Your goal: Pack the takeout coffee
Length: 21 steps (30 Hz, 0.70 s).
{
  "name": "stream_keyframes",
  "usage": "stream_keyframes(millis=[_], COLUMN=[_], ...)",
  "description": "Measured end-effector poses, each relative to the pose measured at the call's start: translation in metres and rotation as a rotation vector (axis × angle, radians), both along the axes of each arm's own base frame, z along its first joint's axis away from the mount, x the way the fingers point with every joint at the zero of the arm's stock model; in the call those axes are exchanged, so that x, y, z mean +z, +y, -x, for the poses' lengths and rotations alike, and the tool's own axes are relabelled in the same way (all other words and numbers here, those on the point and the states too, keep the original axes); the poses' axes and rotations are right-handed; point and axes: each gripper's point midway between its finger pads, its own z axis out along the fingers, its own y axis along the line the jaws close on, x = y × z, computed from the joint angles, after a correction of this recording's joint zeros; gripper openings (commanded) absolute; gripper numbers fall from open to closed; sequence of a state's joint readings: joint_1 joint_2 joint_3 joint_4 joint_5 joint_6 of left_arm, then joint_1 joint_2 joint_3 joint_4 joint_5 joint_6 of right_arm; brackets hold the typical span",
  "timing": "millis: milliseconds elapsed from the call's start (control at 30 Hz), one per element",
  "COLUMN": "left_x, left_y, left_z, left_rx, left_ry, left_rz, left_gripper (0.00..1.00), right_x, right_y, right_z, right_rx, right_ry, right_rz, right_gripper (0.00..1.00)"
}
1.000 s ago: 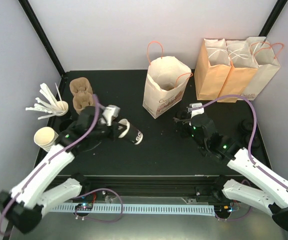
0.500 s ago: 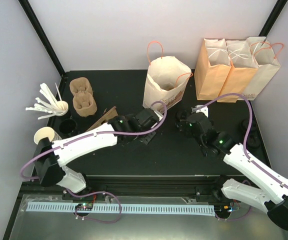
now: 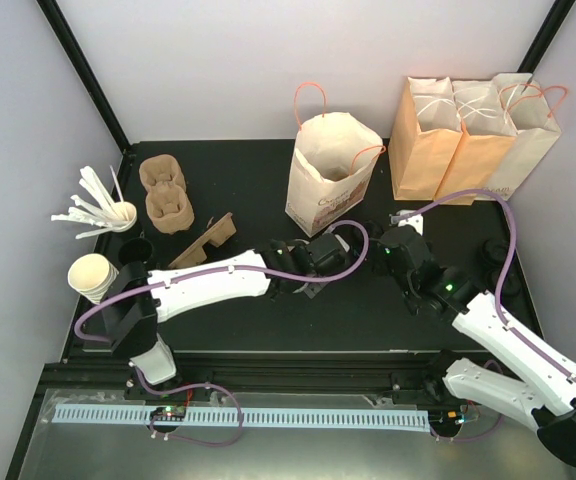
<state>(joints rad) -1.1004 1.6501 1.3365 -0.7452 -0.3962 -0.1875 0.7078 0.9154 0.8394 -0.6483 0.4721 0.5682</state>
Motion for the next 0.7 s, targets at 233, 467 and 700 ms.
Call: stream_keyframes(millis=[233,467,700], left_x=[-0.013,-0.02,0.033], left_y=[-0.003,0.005,0.024], left_z=[0.001,0.007,0.012], left_rx=[0.024,0.061,0.117], left_ry=[0.006,0.011,-0.042], left_rz=[-0.014,-0.011,0.097], left_gripper=[0.47,0.89,0.97], right_x=[0.0,-0.002,0.007], right_y=[-0.001,-0.002,-0.004], right_z=[0.0,0.001,-0.003], right_rx=[-0.004,-0.001,-0.007], right_ry=[0.003,0.01,0.015], right_rz=[-0.001,0.01,0.036], right_gripper=[0.99,1.0,1.0])
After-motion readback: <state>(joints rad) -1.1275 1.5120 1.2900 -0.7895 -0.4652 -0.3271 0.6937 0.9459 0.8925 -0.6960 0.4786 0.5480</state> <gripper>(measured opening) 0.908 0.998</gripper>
